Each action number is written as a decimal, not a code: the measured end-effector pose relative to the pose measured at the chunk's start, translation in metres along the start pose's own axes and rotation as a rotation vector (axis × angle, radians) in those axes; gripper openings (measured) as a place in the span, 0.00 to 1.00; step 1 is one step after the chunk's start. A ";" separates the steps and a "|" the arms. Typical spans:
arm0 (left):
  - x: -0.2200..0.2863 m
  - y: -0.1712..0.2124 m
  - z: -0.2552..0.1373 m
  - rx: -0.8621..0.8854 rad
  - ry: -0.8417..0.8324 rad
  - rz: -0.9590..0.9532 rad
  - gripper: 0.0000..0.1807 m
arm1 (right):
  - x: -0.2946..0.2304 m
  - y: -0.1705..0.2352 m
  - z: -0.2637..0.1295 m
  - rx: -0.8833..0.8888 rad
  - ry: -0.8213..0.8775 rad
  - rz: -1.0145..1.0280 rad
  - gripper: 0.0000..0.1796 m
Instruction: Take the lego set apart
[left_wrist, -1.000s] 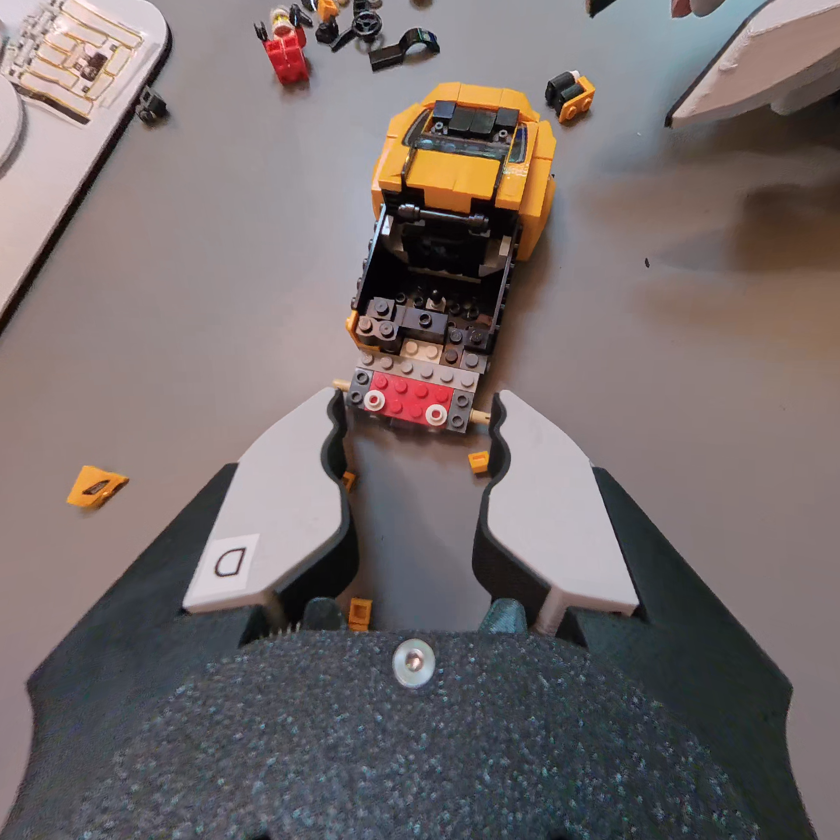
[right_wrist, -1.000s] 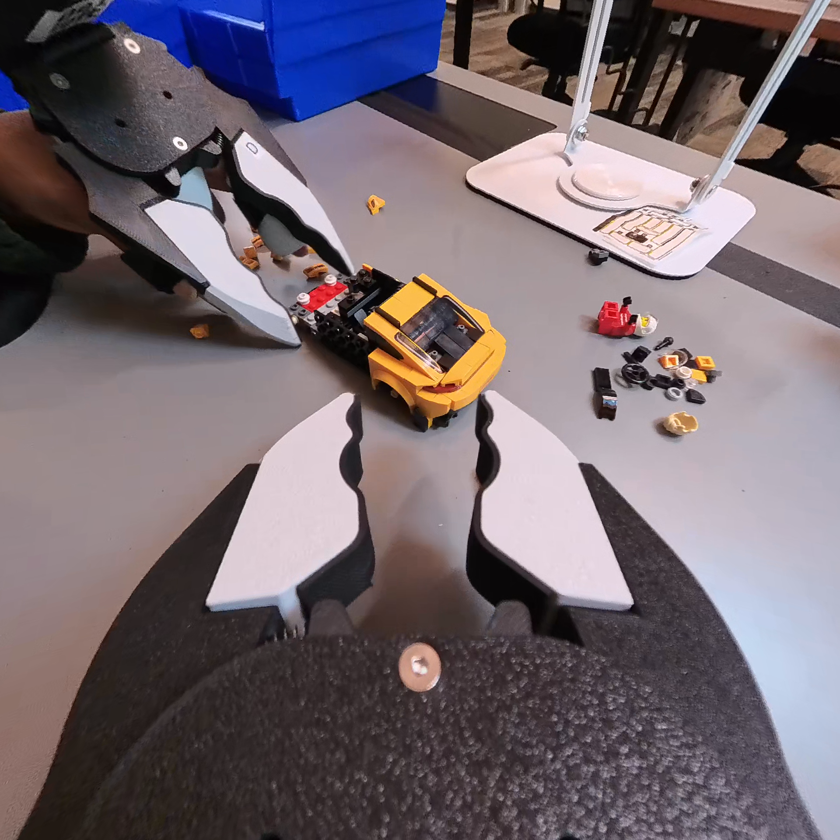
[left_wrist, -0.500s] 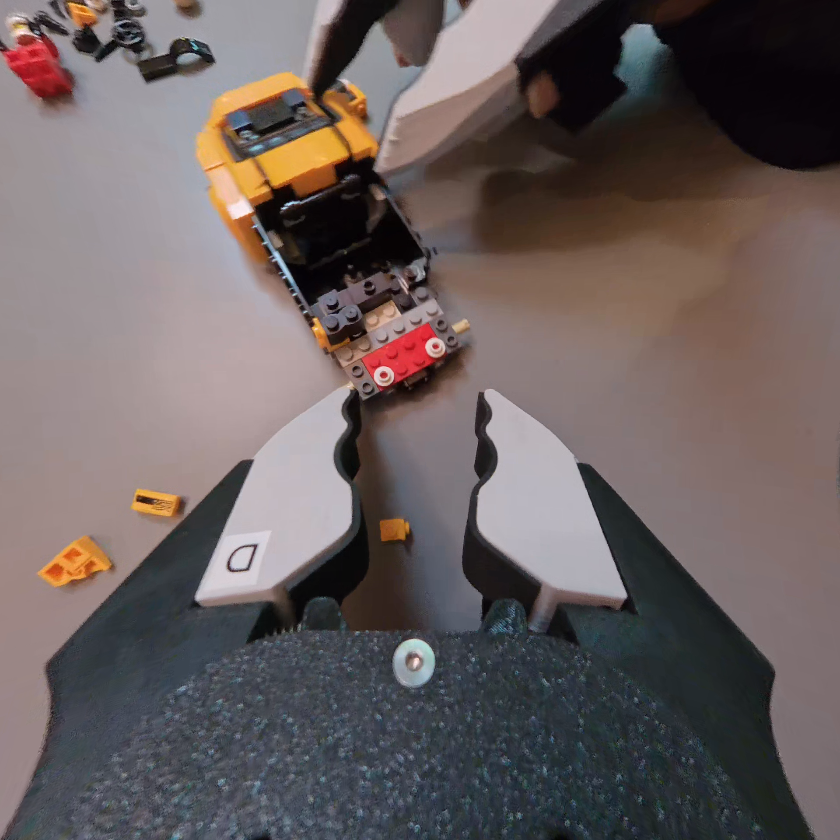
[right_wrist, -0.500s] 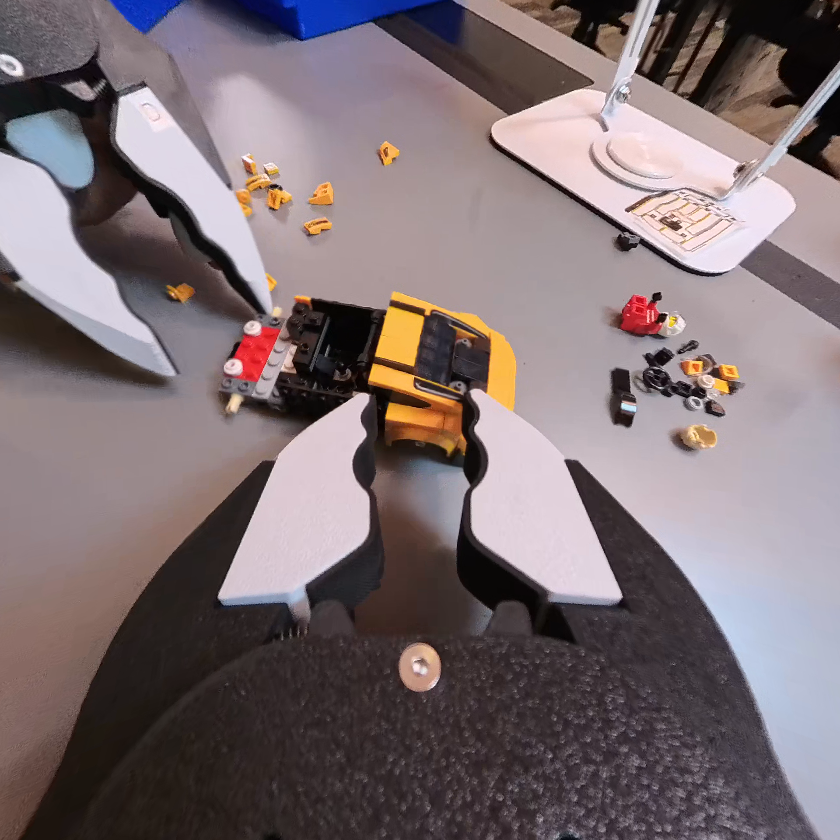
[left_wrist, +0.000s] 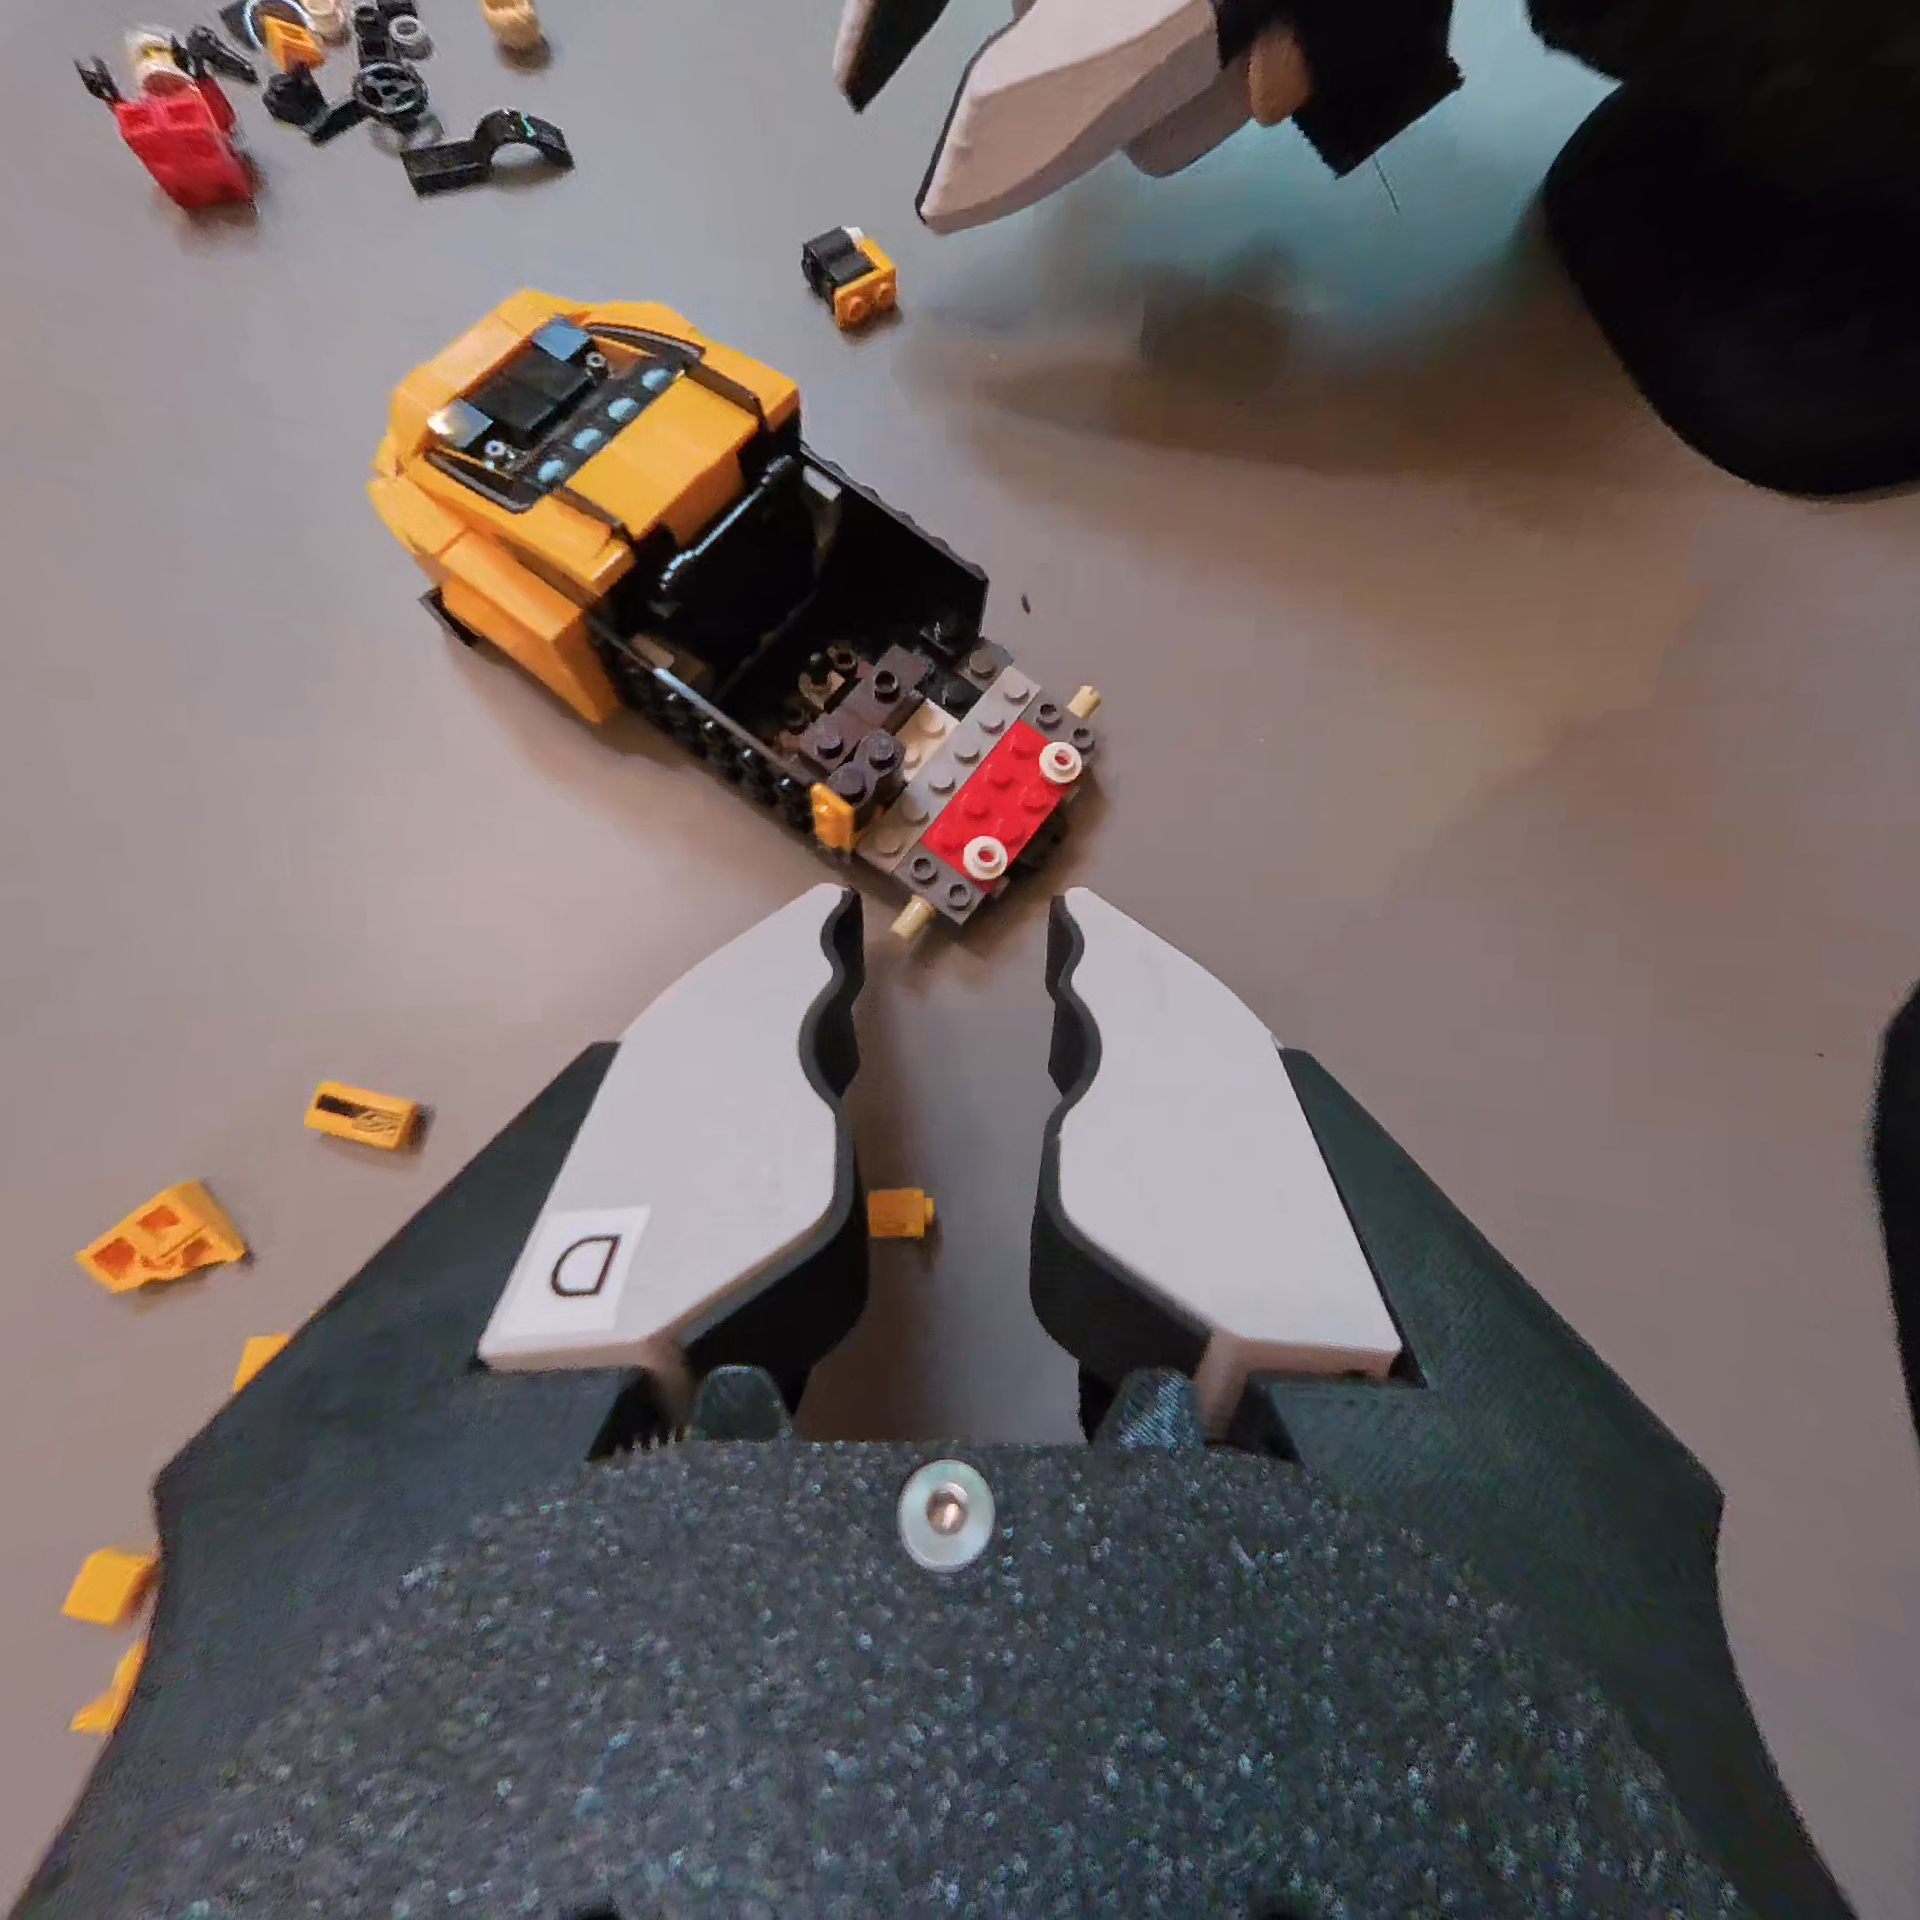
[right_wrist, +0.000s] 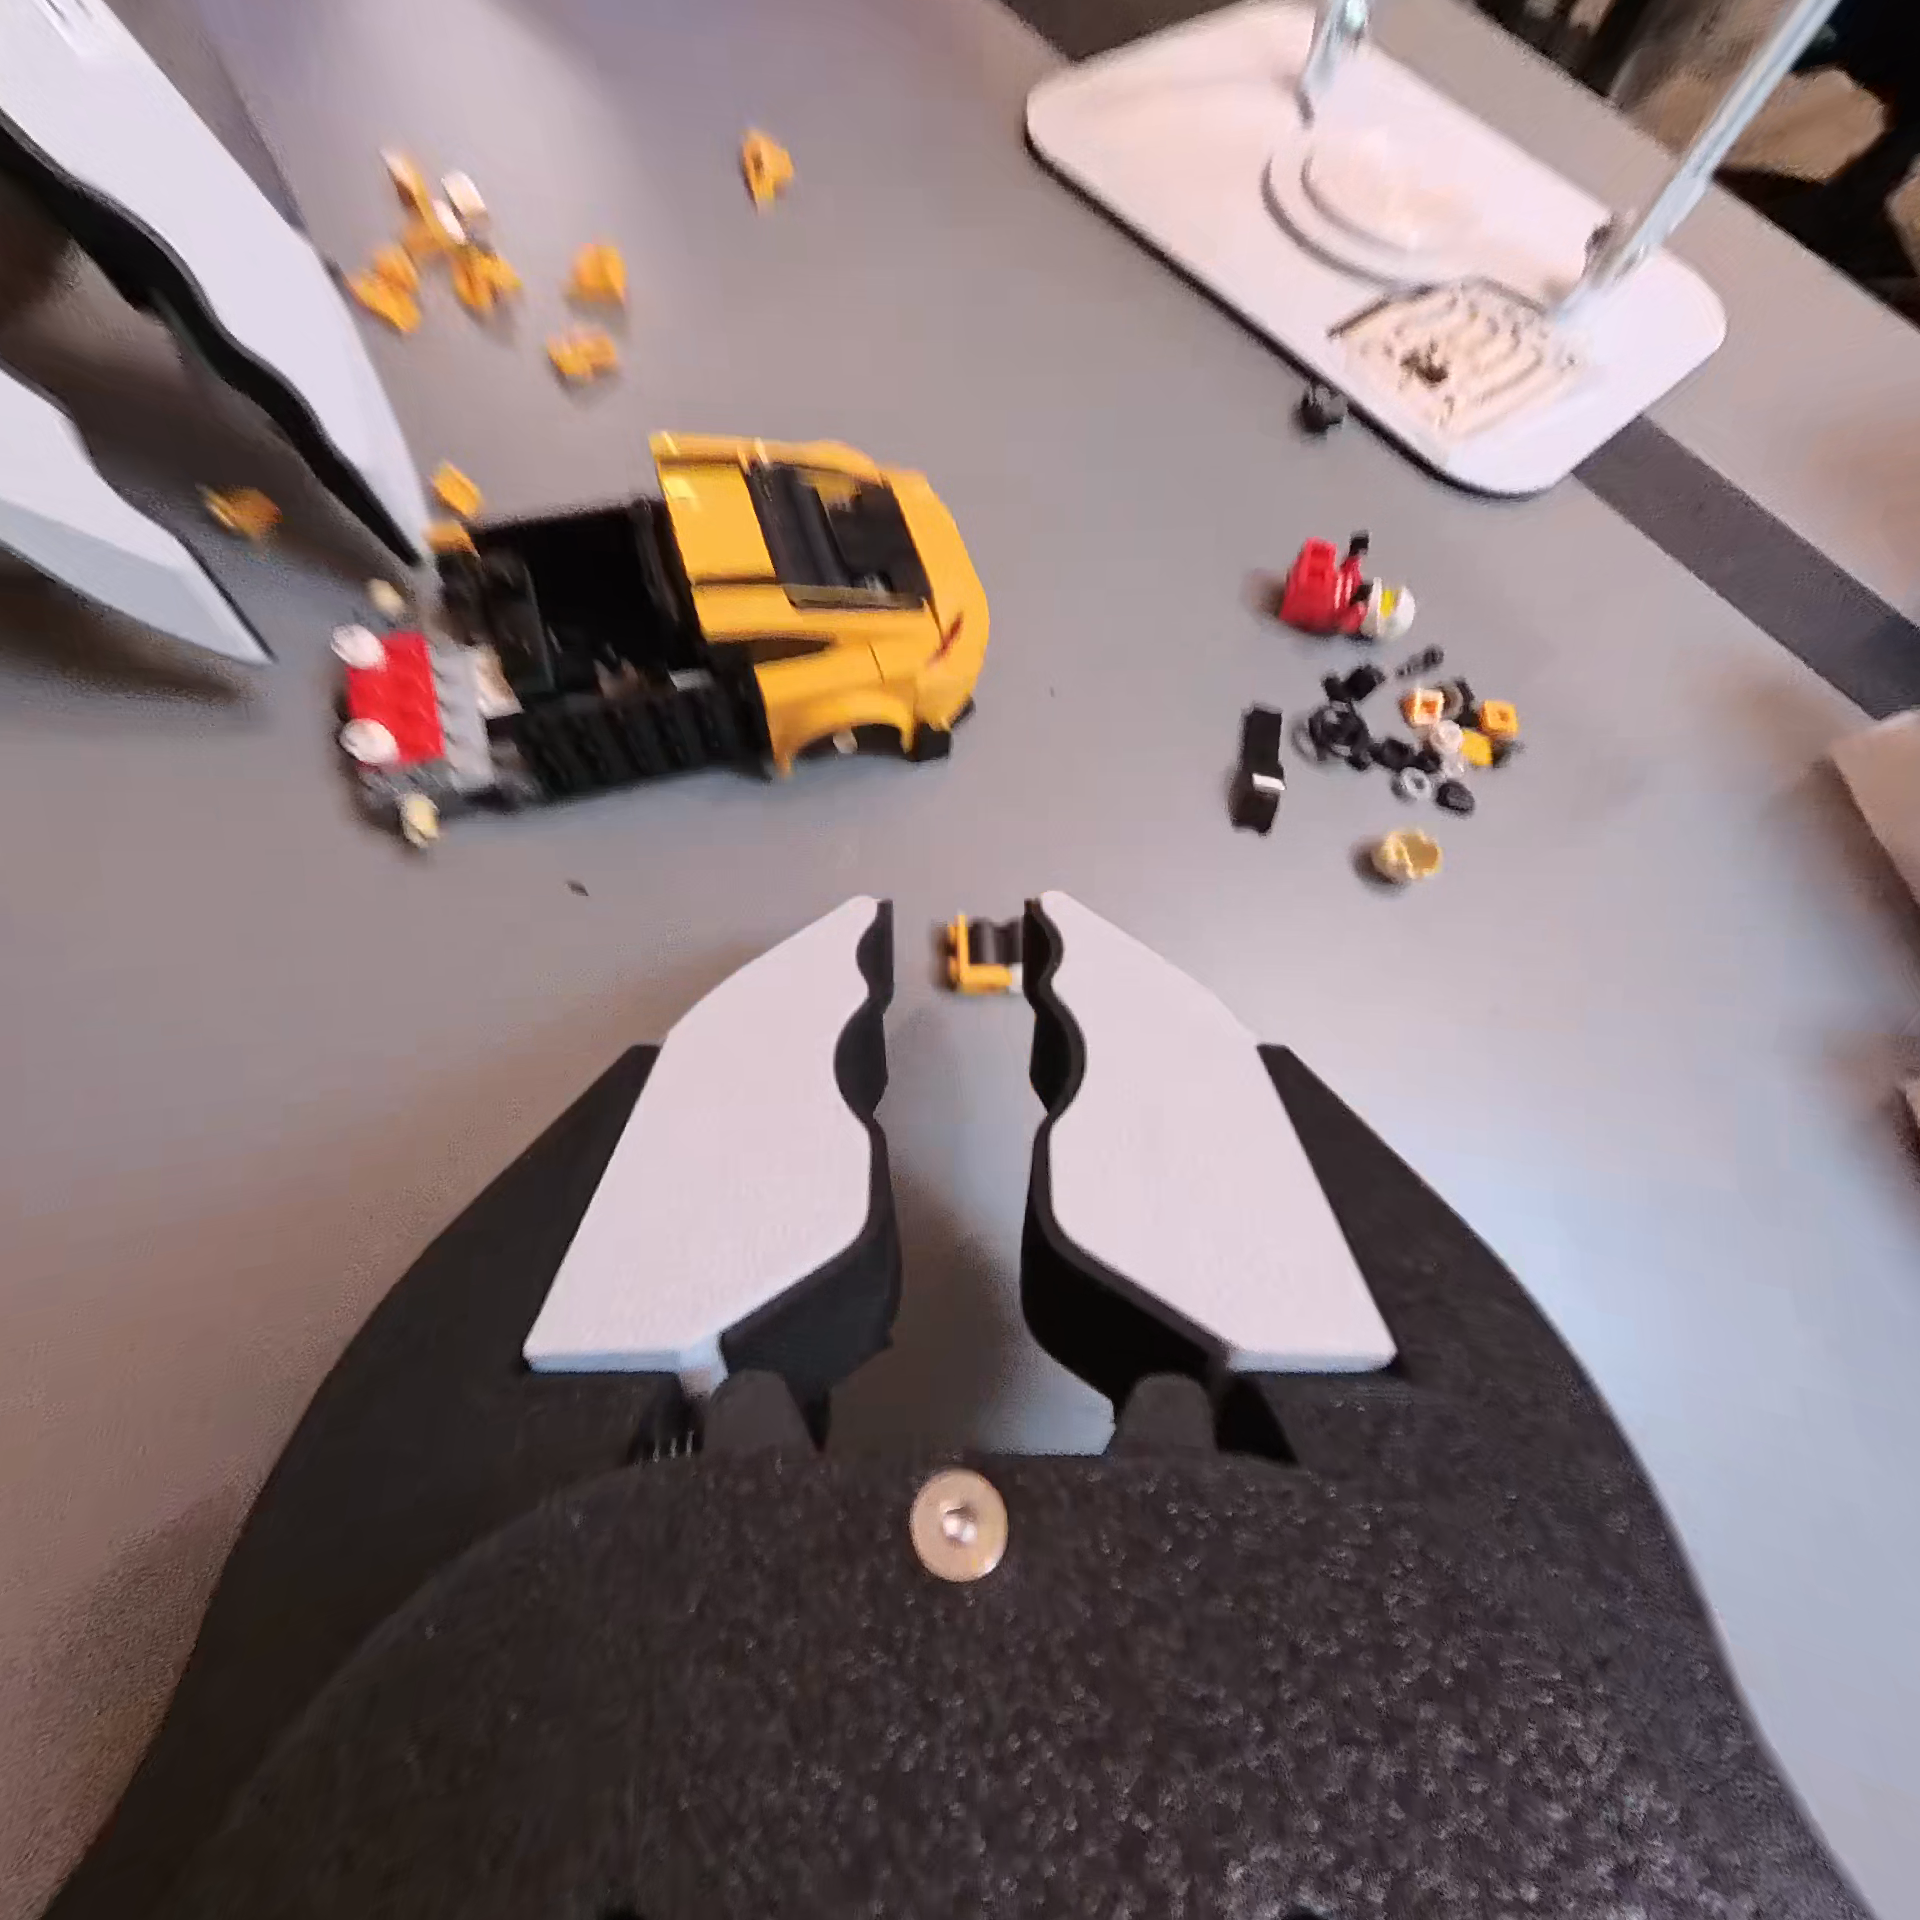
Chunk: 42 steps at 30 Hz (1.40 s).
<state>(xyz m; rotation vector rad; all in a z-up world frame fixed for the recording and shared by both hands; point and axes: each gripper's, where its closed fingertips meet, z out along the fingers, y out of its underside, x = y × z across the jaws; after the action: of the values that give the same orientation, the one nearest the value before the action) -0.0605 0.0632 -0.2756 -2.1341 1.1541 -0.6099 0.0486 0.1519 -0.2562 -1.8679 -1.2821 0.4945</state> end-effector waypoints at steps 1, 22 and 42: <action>-0.001 0.000 0.004 -0.013 -0.035 0.012 0.18 | 0.002 0.006 0.001 -0.033 0.022 -0.024 0.13; -0.042 -0.024 -0.056 0.146 -0.271 0.048 0.10 | -0.057 -0.035 0.003 0.162 -0.143 -0.021 0.14; -0.018 0.045 -0.032 -0.166 -0.108 0.076 0.06 | -0.072 -0.029 0.011 0.118 -0.139 -0.100 0.14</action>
<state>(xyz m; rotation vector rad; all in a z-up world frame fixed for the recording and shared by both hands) -0.1155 0.0500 -0.2873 -2.2200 1.2563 -0.3711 -0.0060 0.0960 -0.2489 -1.6870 -1.3993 0.6414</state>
